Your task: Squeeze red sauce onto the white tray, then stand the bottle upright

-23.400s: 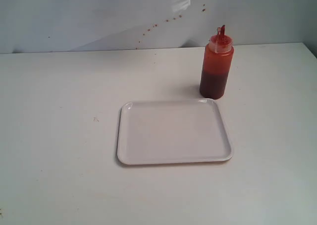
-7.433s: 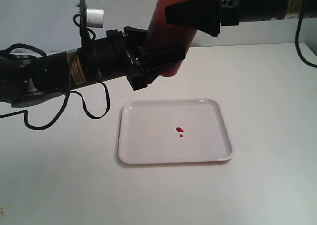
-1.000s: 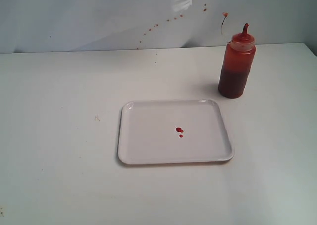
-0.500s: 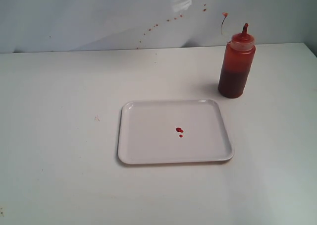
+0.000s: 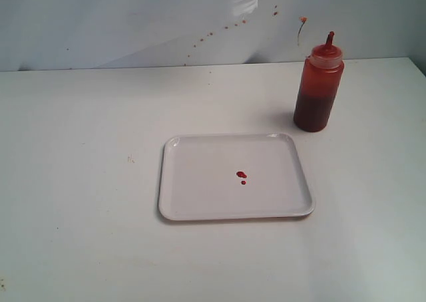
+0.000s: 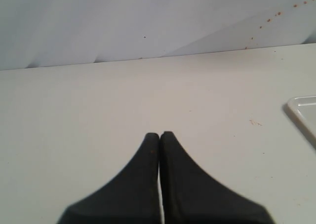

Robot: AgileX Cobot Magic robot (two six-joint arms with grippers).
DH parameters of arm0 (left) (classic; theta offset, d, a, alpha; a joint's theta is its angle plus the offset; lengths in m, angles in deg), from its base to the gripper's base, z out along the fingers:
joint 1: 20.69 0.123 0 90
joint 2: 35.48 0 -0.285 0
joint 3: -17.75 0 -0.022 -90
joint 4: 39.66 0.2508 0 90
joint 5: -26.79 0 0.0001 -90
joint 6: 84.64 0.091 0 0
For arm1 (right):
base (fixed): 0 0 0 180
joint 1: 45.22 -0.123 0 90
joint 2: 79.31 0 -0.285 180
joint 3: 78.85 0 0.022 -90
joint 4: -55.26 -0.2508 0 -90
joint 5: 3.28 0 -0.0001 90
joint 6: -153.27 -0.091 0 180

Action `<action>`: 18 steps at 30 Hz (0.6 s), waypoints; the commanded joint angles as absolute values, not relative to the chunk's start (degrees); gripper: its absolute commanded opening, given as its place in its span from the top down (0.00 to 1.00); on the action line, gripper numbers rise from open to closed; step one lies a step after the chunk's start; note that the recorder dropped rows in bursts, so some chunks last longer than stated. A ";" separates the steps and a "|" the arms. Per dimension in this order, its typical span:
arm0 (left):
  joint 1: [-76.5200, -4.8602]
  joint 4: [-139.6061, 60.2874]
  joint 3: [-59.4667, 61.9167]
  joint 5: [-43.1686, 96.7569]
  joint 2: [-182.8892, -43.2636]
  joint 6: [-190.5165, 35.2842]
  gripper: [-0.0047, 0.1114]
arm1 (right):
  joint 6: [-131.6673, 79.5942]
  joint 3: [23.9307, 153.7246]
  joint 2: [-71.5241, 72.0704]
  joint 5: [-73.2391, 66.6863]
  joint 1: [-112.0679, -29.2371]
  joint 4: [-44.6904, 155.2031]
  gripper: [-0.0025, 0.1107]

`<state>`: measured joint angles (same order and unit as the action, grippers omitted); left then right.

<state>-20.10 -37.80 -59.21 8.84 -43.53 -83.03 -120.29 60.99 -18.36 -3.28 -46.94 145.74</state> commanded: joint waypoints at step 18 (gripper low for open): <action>-19.99 -37.58 -59.47 8.97 -43.26 -82.65 0.96 | -98.44 39.97 -65.91 -8.54 -46.38 115.14 0.98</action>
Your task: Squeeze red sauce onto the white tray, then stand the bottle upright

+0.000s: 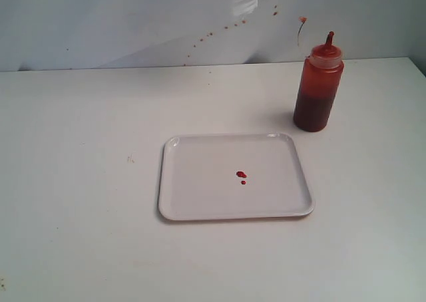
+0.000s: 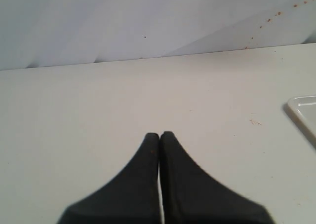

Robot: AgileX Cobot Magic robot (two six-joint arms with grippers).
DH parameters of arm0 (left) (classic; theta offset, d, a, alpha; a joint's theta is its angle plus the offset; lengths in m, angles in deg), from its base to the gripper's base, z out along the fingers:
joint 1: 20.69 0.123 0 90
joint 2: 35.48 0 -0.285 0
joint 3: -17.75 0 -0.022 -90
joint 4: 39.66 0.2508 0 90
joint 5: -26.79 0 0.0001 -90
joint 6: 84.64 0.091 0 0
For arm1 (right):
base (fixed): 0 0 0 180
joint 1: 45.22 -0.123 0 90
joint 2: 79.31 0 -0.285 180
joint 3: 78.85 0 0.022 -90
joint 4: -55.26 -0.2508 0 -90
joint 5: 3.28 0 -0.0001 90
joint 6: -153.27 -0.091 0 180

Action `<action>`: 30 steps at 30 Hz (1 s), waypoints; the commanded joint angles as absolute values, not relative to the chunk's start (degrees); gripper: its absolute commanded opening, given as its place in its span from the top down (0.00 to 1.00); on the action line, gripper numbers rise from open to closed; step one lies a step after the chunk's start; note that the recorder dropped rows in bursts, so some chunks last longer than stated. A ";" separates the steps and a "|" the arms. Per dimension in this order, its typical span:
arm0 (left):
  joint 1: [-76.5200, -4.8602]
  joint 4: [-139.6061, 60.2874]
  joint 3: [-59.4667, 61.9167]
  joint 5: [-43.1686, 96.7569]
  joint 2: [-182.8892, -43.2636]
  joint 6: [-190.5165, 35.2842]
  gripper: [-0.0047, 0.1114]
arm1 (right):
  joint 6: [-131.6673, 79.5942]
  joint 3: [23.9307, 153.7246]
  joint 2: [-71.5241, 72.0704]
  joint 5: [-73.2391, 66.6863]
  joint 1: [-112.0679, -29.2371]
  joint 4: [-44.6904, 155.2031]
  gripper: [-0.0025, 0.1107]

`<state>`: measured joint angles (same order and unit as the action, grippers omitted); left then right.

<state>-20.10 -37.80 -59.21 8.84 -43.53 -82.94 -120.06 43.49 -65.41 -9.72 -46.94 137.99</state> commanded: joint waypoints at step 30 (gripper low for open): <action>-19.99 -37.58 -59.47 8.97 -43.26 -82.89 0.96 | -31.10 23.93 -71.52 16.06 -38.57 60.32 0.98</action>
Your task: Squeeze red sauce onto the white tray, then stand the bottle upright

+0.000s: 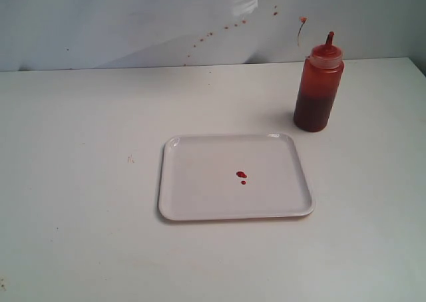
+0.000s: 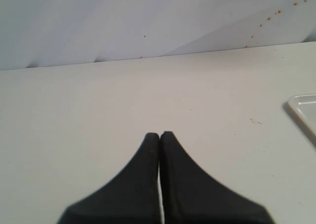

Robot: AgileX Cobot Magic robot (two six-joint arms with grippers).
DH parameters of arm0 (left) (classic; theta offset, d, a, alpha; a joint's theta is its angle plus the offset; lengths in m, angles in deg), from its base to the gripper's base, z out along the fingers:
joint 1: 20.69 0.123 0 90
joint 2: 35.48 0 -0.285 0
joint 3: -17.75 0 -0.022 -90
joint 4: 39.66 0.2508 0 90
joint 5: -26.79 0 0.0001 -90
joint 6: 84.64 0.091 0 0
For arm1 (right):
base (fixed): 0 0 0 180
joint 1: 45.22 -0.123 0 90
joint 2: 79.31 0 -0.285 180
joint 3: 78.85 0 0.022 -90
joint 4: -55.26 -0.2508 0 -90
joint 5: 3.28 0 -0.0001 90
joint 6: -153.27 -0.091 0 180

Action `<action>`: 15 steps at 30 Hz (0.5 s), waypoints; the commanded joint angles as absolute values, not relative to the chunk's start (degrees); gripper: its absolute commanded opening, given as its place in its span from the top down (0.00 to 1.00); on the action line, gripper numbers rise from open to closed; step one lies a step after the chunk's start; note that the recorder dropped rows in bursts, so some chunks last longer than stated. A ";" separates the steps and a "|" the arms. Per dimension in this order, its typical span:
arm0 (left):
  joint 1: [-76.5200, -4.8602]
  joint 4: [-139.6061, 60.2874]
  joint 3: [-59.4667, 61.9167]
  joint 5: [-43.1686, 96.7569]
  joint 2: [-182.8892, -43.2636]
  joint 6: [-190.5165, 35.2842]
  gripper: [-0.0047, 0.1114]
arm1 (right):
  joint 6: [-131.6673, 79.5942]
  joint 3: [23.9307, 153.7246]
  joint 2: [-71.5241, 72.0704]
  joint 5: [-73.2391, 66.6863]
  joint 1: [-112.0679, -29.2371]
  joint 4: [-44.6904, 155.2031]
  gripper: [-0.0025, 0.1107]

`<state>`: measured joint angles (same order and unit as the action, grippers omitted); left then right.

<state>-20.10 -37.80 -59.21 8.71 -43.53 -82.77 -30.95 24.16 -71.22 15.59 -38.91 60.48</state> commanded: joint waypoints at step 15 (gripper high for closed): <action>-19.99 -37.58 -59.47 8.86 -43.26 -82.66 0.96 | -29.93 23.93 -71.52 15.99 -43.31 60.45 0.98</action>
